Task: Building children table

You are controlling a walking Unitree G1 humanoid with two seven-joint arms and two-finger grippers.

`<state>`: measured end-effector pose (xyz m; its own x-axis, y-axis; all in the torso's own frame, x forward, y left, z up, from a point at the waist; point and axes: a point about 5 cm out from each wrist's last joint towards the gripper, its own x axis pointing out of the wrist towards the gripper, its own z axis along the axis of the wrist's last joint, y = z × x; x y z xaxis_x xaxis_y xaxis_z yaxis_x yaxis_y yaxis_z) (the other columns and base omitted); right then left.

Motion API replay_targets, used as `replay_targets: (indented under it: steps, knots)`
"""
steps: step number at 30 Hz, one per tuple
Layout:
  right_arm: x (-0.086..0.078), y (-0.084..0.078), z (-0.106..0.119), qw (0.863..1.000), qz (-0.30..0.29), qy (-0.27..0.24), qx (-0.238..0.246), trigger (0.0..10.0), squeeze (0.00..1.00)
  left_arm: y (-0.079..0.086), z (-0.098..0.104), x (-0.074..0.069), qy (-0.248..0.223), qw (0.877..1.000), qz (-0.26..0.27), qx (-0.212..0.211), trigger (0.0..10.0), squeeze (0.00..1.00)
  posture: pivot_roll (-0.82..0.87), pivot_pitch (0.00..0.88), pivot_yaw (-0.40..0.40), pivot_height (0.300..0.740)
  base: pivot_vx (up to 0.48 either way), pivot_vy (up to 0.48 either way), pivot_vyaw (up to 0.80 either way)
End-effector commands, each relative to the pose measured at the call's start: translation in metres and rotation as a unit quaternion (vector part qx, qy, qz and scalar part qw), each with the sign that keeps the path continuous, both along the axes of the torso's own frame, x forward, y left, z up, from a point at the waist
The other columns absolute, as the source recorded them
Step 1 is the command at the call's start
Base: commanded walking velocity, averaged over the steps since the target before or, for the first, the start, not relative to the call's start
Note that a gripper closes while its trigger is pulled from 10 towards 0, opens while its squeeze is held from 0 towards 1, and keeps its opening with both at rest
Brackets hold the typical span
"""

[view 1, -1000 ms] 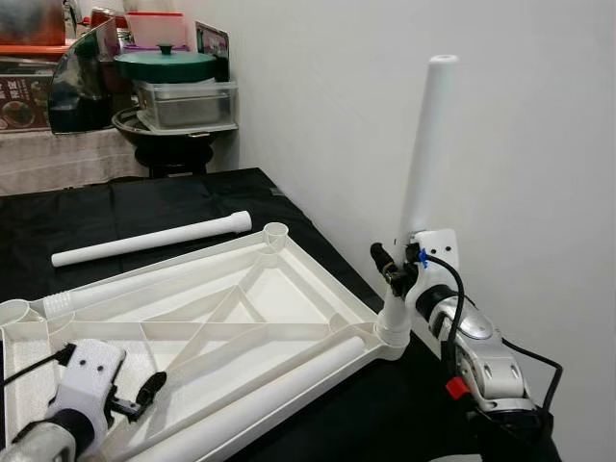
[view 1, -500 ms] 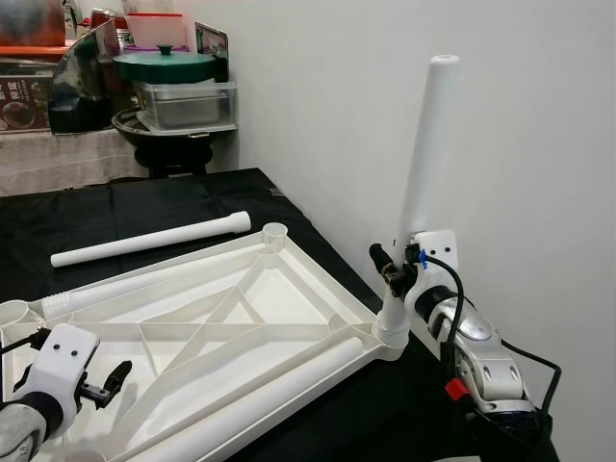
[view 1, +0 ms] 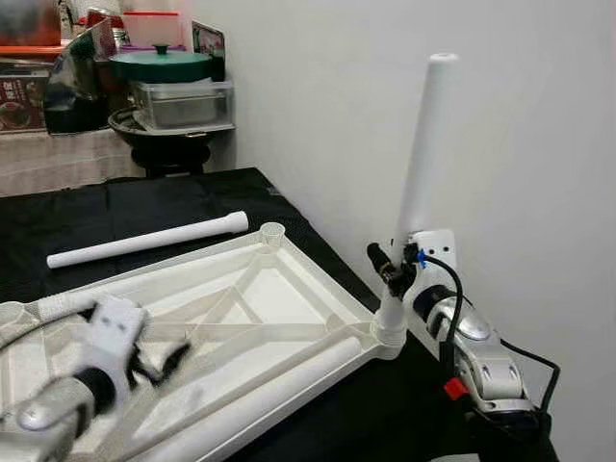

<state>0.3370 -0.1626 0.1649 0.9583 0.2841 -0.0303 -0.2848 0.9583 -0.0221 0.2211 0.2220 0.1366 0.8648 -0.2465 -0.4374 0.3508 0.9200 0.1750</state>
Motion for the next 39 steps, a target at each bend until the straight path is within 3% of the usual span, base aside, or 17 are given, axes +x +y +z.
replay_targets:
  steps: [1,4,6,11,18,26,32,37,39]
  knots:
    - [-0.012,0.009,-0.057,0.991,0.021,0.134,0.002,10.0,0.0,0.0,-0.006,-0.007,0.046,0.999,-0.016,0.025,10.0,0.0,0.13,0.0,-0.06,0.74,0.0,0.0,0.0]
    - [-0.012,0.009,-0.057,0.991,0.021,0.134,0.002,10.0,0.0,0.0,-0.006,-0.007,0.046,0.999,-0.016,0.025,10.0,0.0,0.13,0.0,-0.06,0.74,0.0,0.0,0.0]
    - [-0.012,0.01,-0.059,0.99,0.021,0.139,0.003,10.0,0.0,0.01,-0.01,-0.007,0.079,0.996,-0.002,0.051,10.0,0.0,0.13,0.0,-0.057,0.74,0.0,0.0,0.0]
    - [-0.013,0.01,-0.061,0.989,0.021,0.144,0.007,10.0,0.0,0.024,0.0,0.0,0.073,0.993,0.017,0.086,10.0,0.0,0.13,0.0,-0.057,0.74,0.0,0.0,0.0]
    - [-0.014,0.01,-0.063,0.988,0.02,0.15,0.011,10.0,0.0,0.039,0.004,0.002,0.102,0.987,0.026,0.118,10.0,0.0,0.13,0.0,-0.05,0.74,0.0,0.0,0.0]
    - [-0.017,0.01,-0.067,0.987,0.018,0.16,0.008,10.0,0.0,0.036,-0.011,-0.005,0.148,0.981,0.005,0.125,10.0,0.0,0.12,0.0,-0.045,0.74,0.0,0.0,0.0]
    - [-0.017,0.009,-0.067,0.987,0.017,0.161,0.008,10.0,0.0,0.046,-0.008,-0.001,0.13,0.978,0.016,0.161,10.0,0.0,0.12,0.0,-0.048,0.74,0.0,0.0,0.0]
    - [-0.017,0.009,-0.067,0.987,0.019,0.162,0.006,10.0,0.0,0.067,0.01,0.013,0.086,0.968,0.025,0.235,10.0,0.0,0.12,0.0,-0.048,0.74,0.0,0.0,0.0]
    - [-0.017,0.01,-0.067,0.987,0.02,0.162,0.006,10.0,0.0,0.071,0.013,0.015,0.08,0.966,0.028,0.245,10.0,0.0,0.12,0.0,-0.048,0.74,0.0,0.0,0.0]
